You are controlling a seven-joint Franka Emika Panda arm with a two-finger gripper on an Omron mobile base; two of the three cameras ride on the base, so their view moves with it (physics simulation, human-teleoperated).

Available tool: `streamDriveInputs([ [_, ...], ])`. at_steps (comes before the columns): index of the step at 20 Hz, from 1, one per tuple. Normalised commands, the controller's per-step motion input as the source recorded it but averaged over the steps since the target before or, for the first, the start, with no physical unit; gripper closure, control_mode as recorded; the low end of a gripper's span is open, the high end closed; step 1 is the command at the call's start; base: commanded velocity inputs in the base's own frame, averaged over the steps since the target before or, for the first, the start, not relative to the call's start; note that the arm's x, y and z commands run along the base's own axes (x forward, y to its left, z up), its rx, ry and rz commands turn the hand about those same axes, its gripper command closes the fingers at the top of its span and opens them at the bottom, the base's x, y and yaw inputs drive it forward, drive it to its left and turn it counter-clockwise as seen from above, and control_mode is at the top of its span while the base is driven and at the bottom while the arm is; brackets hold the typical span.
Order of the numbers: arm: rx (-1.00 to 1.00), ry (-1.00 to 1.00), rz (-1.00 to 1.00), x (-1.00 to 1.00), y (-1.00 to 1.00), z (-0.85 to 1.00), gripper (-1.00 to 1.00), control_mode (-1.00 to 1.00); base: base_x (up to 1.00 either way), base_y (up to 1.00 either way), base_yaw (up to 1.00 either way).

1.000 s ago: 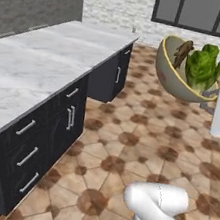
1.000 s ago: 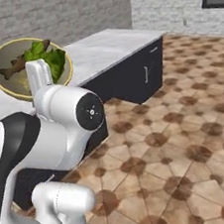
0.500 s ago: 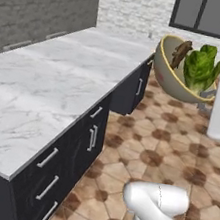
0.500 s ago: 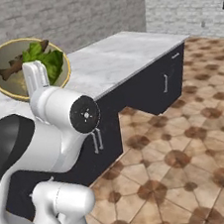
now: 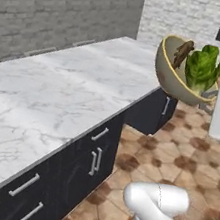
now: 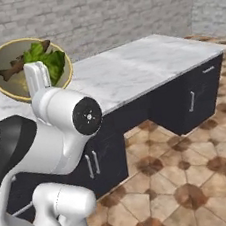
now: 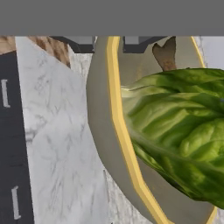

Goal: The microwave is finished heating the fish and lettuce. Take the bowl containing the food and place it on the dining counter.

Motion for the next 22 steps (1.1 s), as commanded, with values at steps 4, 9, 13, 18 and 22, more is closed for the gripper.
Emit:
streamDriveInputs([
  [4,0.00,0.00,0.00,0.00,0.00,0.00,1.00,1.00,0.99,-0.29,0.57],
  [9,0.00,0.00,0.00,0.00,0.00,0.00,1.00,1.00,0.99,-0.31,0.57],
  [13,0.00,0.00,0.00,0.00,0.00,0.00,1.00,1.00,0.76,-0.02,0.55],
  [18,-0.10,0.14,0.28,0.84,-0.03,-0.33,1.00,-1.00,0.00,0.00,0.00],
  [22,-0.26,0.41,0.28,0.96,0.00,-0.66,1.00,-1.00,0.00,0.00,0.00],
])
